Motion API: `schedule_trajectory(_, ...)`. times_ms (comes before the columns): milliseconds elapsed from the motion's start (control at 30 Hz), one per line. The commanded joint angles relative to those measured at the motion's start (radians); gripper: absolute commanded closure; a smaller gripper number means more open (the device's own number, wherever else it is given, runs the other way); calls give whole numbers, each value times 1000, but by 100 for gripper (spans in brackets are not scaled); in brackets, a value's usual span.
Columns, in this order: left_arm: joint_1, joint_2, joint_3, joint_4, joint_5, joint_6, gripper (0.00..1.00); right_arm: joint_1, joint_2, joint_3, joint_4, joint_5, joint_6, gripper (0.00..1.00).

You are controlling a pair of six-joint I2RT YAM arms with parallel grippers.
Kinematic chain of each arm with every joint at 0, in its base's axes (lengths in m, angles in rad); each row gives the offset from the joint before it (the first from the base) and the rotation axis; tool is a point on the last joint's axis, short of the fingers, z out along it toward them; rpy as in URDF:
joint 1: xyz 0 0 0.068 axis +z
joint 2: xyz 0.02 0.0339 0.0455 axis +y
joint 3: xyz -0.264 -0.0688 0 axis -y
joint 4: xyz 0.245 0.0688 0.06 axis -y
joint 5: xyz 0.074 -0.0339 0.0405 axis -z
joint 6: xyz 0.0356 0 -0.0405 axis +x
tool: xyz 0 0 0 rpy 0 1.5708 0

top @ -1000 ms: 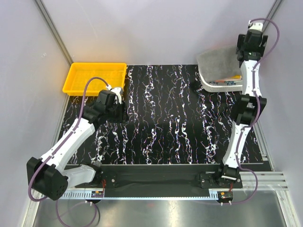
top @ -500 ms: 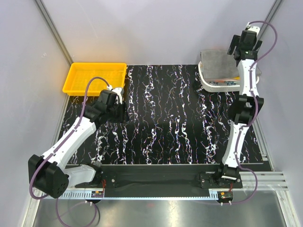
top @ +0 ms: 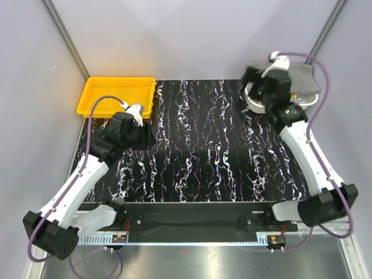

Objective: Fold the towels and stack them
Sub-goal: Neatly place the folded towel into the bin

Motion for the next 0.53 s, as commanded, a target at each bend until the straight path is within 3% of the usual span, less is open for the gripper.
schedule_trajectory(0, 6, -55, -18, 70, -22, -18, 46, 141, -115, -183, 48, 33, 100, 0)
schedule_trajectory(133, 4, -87, -64, 77, -4, -29, 46, 191, -236, -452, 83, -30, 221, 0)
schedule_trajectory(233, 4, -120, -93, 68, -21, -30, 46, 192, -298, -555, 79, 10, 232, 0)
schedule_trajectory(500, 4, -155, -120, 62, -22, -30, 45, 192, -313, -546, 60, 41, 195, 0)
